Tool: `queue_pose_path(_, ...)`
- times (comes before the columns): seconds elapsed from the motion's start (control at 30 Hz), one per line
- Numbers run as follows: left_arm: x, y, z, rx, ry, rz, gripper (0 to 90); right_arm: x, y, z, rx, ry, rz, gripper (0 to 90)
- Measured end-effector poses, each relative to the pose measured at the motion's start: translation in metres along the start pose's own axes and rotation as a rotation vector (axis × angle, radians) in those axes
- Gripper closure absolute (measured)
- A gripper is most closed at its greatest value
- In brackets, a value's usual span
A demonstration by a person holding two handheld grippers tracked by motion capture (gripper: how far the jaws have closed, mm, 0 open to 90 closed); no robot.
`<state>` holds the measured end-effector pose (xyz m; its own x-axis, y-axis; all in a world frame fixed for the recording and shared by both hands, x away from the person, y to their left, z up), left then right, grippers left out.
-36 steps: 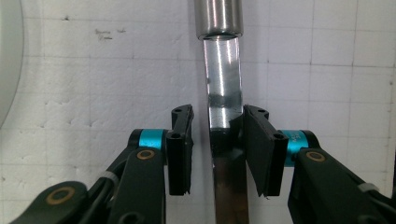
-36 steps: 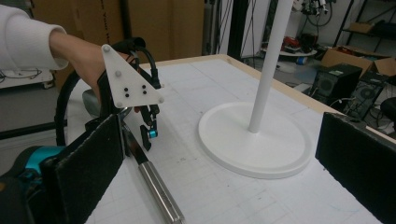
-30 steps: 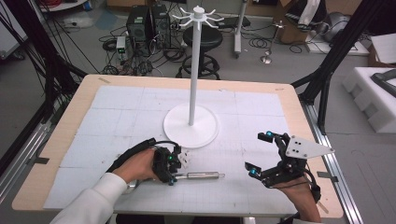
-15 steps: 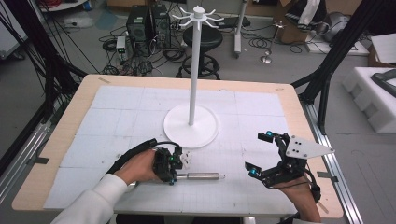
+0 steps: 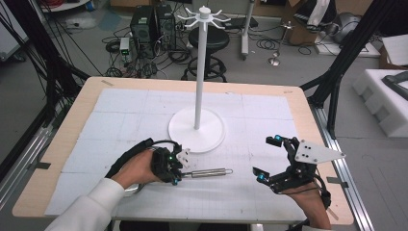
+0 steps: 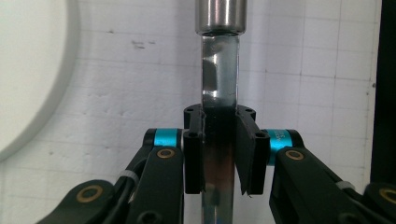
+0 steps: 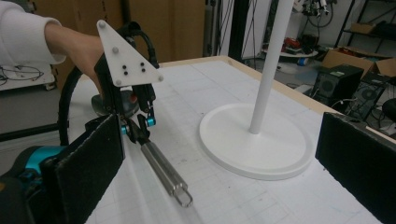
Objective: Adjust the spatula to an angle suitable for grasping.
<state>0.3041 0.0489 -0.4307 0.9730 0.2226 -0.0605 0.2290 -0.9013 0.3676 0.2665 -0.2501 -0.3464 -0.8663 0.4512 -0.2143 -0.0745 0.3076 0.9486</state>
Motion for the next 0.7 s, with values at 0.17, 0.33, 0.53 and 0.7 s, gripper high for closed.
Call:
queue_pose_path(0.17,0.002,-0.001,-0.014,-0.064,0.011,-0.008,74.7,0.000,0.002,-0.001,-0.008,-0.003,-0.002,0.4)
queue_pose_path(0.33,0.003,-0.003,-0.032,-0.152,0.012,-0.031,74.7,0.000,0.004,-0.003,-0.015,-0.005,-0.005,0.4)
queue_pose_path(0.53,0.004,-0.003,-0.046,-0.236,0.013,-0.054,74.7,0.001,0.008,-0.004,-0.028,-0.003,-0.011,0.4)
queue_pose_path(0.7,0.005,-0.004,-0.058,-0.289,0.019,-0.084,74.8,0.002,0.011,-0.007,-0.043,-0.005,-0.012,0.4)
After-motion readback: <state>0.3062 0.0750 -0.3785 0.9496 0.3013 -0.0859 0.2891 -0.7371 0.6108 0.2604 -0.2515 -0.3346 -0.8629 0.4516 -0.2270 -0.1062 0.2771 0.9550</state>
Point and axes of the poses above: each handheld gripper's, and its own axes: z roughly forward along the jaws, y roughly out of its top, x roughly to its left, the point moved 5 cm from there along z, roughly forward along the jaws, and after that the axes turned 11 degrees about -z, right-handed, at the moved point
